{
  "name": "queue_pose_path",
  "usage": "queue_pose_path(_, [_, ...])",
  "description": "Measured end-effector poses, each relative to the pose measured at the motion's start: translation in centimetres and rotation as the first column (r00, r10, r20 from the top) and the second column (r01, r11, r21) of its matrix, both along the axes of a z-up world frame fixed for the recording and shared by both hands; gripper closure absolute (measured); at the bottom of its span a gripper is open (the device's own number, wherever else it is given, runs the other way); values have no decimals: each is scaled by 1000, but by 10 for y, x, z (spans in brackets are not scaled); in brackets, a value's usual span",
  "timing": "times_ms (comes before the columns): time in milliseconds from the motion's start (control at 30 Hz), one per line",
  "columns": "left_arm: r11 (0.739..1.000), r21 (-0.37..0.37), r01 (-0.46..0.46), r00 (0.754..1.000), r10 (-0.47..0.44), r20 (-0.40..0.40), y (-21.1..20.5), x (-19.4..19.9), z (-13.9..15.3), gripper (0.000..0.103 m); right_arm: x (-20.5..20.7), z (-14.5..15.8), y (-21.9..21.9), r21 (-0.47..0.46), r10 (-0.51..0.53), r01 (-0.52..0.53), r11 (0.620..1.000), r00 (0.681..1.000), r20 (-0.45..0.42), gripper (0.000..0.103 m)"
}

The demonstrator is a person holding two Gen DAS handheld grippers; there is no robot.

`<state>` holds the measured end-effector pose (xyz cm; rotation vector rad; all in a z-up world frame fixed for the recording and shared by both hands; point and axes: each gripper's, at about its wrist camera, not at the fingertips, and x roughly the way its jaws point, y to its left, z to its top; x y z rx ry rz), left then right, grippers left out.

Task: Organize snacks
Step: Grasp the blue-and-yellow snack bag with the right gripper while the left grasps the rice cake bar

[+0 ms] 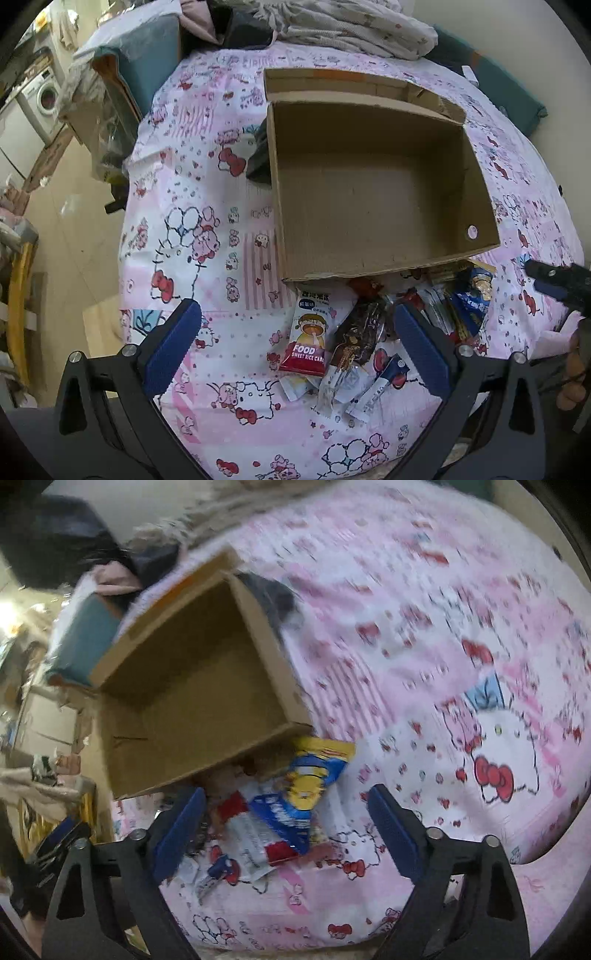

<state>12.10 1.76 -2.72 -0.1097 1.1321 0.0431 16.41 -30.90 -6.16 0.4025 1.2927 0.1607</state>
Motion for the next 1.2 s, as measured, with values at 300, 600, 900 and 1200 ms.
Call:
queue_pose_path(300, [997,-50,-52,996,48,-75,14,6,-29,1,29,-70,28,-55,-6,-5,998,980,-199,22])
queue_pose_path(600, [996,-36,-78,992,74,-106,21,8,-41,1,32,-73,30,-76,-5,-11,997,979,-204,69])
queue_pose_path(900, [997,-35,-71,991,67,-112,18,9,-43,3,-7,-14,0,148,30,-16,989,995,-95,71])
queue_pose_path(1200, [996,-30,-87,987,82,-135,22,11,-52,10,-34,-3,21,247,74,-74,966,997,11,71])
